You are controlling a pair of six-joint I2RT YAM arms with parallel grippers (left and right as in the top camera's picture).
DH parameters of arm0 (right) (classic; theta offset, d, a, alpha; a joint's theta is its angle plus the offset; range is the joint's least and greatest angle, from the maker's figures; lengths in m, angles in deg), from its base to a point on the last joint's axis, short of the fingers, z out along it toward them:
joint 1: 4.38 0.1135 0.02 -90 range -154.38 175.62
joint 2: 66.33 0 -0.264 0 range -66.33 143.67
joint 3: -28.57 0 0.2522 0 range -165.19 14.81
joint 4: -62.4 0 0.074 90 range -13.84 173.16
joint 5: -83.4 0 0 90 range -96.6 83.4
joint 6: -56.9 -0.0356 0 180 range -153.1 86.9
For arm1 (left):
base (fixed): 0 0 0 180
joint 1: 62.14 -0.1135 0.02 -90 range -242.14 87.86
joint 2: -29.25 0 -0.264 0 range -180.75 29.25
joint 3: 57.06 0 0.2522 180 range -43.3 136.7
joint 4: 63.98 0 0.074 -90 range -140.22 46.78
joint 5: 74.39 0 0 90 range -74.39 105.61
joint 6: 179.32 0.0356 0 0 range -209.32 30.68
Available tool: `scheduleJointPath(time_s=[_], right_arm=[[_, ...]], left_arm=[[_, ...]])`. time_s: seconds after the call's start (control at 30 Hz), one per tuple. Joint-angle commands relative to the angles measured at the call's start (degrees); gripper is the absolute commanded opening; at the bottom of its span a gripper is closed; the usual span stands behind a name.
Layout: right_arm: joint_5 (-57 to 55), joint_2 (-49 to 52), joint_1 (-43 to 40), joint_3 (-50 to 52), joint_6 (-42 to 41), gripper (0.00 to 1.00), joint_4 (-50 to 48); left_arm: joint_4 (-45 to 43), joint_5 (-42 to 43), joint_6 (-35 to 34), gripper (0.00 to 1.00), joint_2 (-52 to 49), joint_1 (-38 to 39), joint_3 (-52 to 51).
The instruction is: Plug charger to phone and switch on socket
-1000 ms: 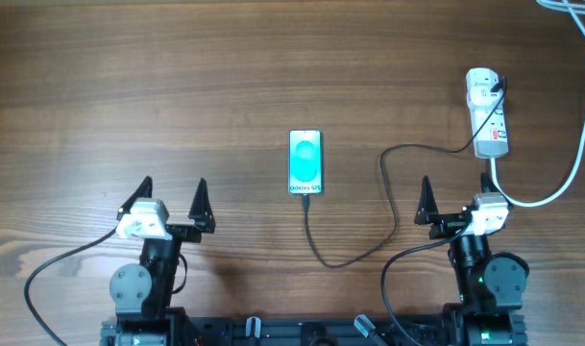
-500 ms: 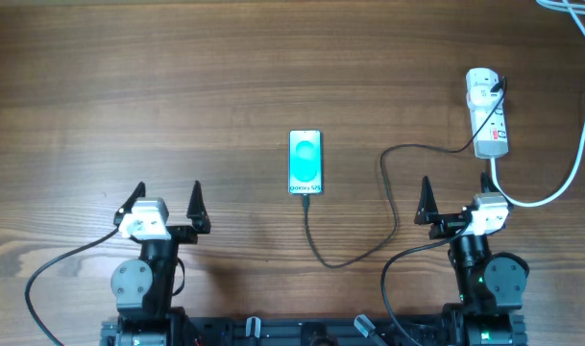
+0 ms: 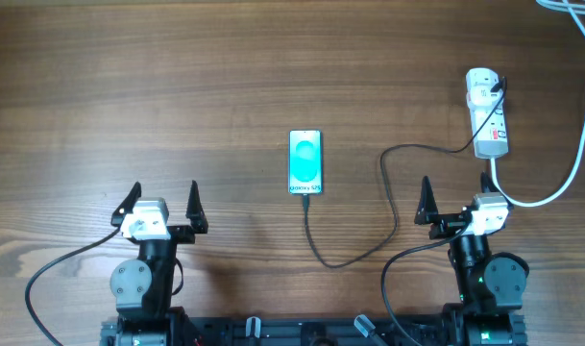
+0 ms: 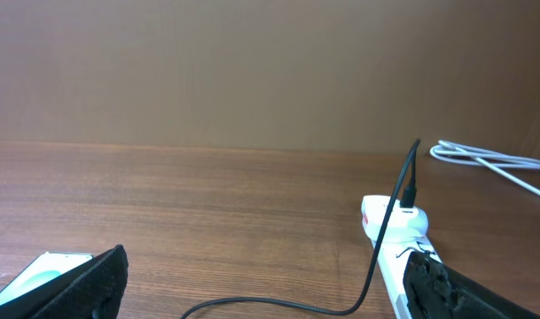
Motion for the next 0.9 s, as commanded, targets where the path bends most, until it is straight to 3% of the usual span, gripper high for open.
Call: scheduleJointPath(time_s=[0.0, 0.87], right_arm=[[-0.37, -0.68, -0.24, 0.07, -0.83, 1.0, -0.2], [-0.37, -0.68, -0.24, 0.07, -0.83, 1.0, -0.2]], left_arm=[[0.31, -0.76, 1.14, 1.0, 0.59, 1.01, -0.37], [0.13, -0.5, 0.66, 1.0, 0.57, 1.73, -0.37]])
